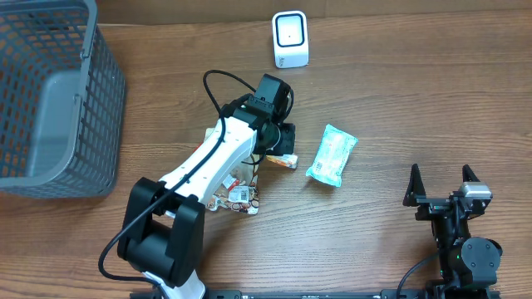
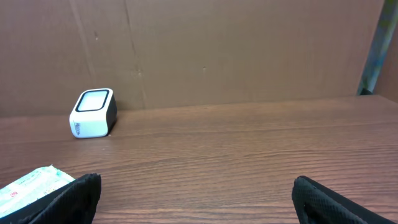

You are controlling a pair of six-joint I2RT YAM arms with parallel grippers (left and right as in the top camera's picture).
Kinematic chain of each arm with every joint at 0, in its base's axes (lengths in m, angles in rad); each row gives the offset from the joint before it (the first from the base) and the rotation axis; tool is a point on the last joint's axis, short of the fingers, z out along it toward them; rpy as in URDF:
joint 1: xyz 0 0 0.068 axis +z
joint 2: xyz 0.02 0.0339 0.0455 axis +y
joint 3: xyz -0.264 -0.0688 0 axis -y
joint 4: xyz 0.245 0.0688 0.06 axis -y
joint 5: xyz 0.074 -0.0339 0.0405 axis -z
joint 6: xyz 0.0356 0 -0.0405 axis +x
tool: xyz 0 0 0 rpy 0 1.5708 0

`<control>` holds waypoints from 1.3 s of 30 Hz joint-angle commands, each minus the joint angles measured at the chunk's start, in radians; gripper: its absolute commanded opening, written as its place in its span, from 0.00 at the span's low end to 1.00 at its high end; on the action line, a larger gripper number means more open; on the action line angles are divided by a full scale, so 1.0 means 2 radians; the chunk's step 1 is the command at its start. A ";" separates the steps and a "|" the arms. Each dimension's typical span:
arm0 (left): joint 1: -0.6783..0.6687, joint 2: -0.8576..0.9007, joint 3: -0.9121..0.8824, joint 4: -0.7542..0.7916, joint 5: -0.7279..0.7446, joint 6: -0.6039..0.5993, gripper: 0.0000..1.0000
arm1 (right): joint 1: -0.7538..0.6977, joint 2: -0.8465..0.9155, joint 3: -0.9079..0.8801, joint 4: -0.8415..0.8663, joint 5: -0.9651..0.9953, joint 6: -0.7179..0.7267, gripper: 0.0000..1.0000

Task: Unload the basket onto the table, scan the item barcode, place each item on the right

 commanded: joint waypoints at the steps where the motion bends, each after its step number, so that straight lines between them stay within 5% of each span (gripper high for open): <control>1: 0.000 0.008 0.010 -0.006 -0.014 -0.010 0.04 | -0.002 -0.005 -0.005 0.002 0.004 0.002 1.00; 23: -0.002 0.035 0.001 0.022 -0.020 -0.011 0.04 | -0.002 -0.005 -0.005 0.002 0.004 0.002 1.00; 33: -0.002 0.034 0.025 -0.096 -0.013 -0.014 0.04 | -0.002 -0.005 -0.005 0.002 0.004 0.002 1.00; 39: -0.003 0.034 0.029 -0.105 0.000 -0.022 0.04 | -0.002 -0.005 -0.005 0.002 0.004 0.002 1.00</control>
